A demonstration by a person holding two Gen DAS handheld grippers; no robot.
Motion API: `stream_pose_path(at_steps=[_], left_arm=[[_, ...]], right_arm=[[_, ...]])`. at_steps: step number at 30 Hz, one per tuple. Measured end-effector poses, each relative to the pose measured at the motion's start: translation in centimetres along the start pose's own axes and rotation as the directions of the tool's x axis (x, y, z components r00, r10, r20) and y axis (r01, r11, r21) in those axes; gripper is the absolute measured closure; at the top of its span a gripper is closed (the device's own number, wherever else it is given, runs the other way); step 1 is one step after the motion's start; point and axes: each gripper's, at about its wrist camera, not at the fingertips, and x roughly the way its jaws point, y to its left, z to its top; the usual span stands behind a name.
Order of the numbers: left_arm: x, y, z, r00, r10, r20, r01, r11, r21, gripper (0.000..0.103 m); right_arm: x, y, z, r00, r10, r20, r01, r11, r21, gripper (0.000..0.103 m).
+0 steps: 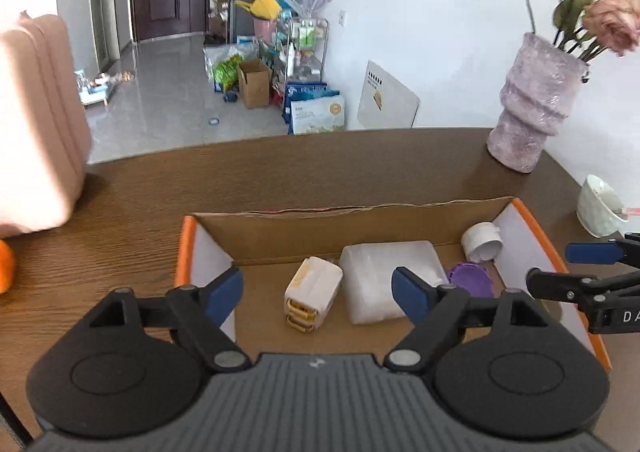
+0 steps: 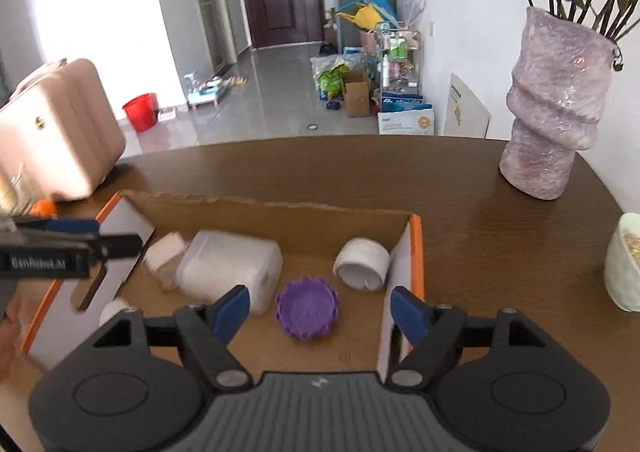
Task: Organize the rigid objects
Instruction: 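Withdraw both grippers from the box back over the table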
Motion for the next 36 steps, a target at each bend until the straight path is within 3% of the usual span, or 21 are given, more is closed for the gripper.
stream_pose_path(at_steps=[7, 10, 14, 15, 17, 22, 25, 28, 30, 33, 36], left_arm=[[-7.1, -0.7, -2.3, 0.995, 0.052, 0.084, -0.054, 0.998, 0.017, 0.011], [-10.2, -0.9, -4.1, 0.983, 0.085, 0.161, -0.089, 0.996, 0.013, 0.010], [-14.8, -1.8, -7.8, 0.930, 0.141, 0.340, -0.163, 0.986, 0.038, 0.005], [-16.1, -2.1, -8.9, 0.909, 0.150, 0.388, -0.177, 0.984, 0.034, 0.004], [-18.6, -2.3, -11.0, 0.877, 0.138, 0.461, -0.165, 0.986, 0.019, 0.000], [-24.3, -3.2, -16.9, 0.797, 0.153, 0.584, -0.169, 0.985, -0.027, 0.000], [-26.8, -3.1, -21.0, 0.771, 0.158, 0.617, -0.154, 0.986, -0.060, 0.000], [-28.5, -3.0, -25.4, 0.766, 0.179, 0.617, -0.151, 0.984, -0.097, 0.000], [-29.4, -3.2, -28.0, 0.773, 0.196, 0.603, -0.169, 0.980, -0.102, 0.000], [-29.8, -3.5, -30.7, 0.792, 0.209, 0.574, -0.198, 0.977, -0.082, 0.000], [-29.5, -3.8, -32.0, 0.798, 0.223, 0.560, -0.223, 0.972, -0.070, 0.000]], right_arm=[[-6.4, -0.8, -2.6, 0.998, -0.023, 0.066, 0.020, 0.999, 0.044, 0.021], [-9.2, -0.7, -4.6, 0.993, -0.006, 0.119, 0.001, 0.999, 0.035, 0.018], [-12.5, -0.4, -7.8, 0.975, -0.038, 0.219, 0.031, 0.999, 0.036, 0.018], [-13.4, -0.3, -8.7, 0.967, -0.047, 0.252, 0.038, 0.998, 0.042, 0.017], [-15.0, -0.1, -10.9, 0.954, -0.041, 0.298, 0.030, 0.999, 0.043, 0.017], [-18.1, 1.3, -16.3, 0.928, -0.018, 0.371, 0.004, 0.999, 0.039, 0.017], [-20.0, 3.0, -20.2, 0.901, -0.011, 0.434, 0.011, 1.000, 0.001, 0.015], [-21.6, 4.9, -24.6, 0.874, 0.000, 0.487, 0.019, 0.999, -0.035, 0.012], [-22.4, 5.8, -27.1, 0.866, 0.023, 0.499, -0.003, 0.999, -0.040, 0.009], [-22.4, 6.7, -30.4, 0.864, 0.030, 0.503, -0.030, 1.000, -0.008, 0.007], [-21.8, 6.9, -32.8, 0.872, 0.024, 0.488, -0.047, 0.998, 0.035, 0.007]])
